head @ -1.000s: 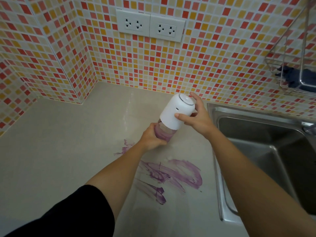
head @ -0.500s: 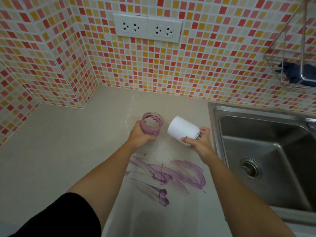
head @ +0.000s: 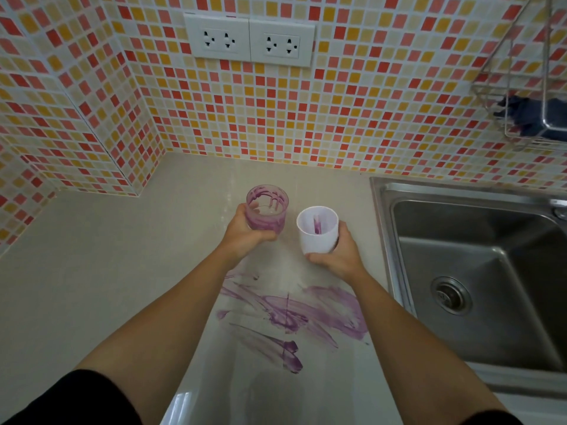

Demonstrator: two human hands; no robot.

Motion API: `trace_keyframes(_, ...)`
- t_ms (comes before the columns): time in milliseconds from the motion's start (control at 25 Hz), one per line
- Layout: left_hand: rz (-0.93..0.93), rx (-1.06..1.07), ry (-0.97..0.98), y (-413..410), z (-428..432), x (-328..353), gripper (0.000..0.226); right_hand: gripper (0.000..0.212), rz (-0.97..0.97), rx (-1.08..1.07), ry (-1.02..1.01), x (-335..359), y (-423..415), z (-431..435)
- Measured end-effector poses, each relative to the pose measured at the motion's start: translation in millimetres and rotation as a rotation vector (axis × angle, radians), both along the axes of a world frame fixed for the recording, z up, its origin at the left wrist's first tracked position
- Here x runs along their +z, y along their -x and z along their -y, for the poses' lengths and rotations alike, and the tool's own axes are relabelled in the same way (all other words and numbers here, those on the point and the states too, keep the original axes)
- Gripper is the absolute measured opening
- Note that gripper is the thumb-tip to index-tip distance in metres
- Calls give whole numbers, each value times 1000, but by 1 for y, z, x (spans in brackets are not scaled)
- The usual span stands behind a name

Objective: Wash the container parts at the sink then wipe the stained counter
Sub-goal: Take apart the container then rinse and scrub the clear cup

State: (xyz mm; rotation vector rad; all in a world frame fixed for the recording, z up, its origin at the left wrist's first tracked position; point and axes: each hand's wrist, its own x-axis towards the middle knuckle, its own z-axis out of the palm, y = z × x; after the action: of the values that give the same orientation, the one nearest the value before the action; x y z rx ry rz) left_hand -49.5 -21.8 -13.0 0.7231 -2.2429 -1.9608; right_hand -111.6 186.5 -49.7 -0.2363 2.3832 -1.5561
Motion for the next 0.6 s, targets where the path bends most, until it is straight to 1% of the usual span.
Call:
trace_keyframes(120,-12,24,-10,-1,2,1,76,88,-5,1,43,-5,2,2)
trace_keyframes(240,-42,51,-39,1,4,8,77,92,-2,9,47,-11,3,3)
trace_keyframes(360,-86,51,-18,6,4,25,79,100,17,54,36,-13,4,6)
trace_keyframes(440,-119,30,10,11,-3,44,80,114,22,96,-3,-11,4,4)
trace_keyframes(520,-165,-7,24,17,-16,68,82,131,49,144,-110,-3,5,-6)
trace_keyframes(560,-187,-32,26,21,-27,80,83,133,72,168,-183,3,7,-15)
trace_keyframes(600,-206,-58,26,26,-39,91,83,130,77,188,-245,7,9,-25)
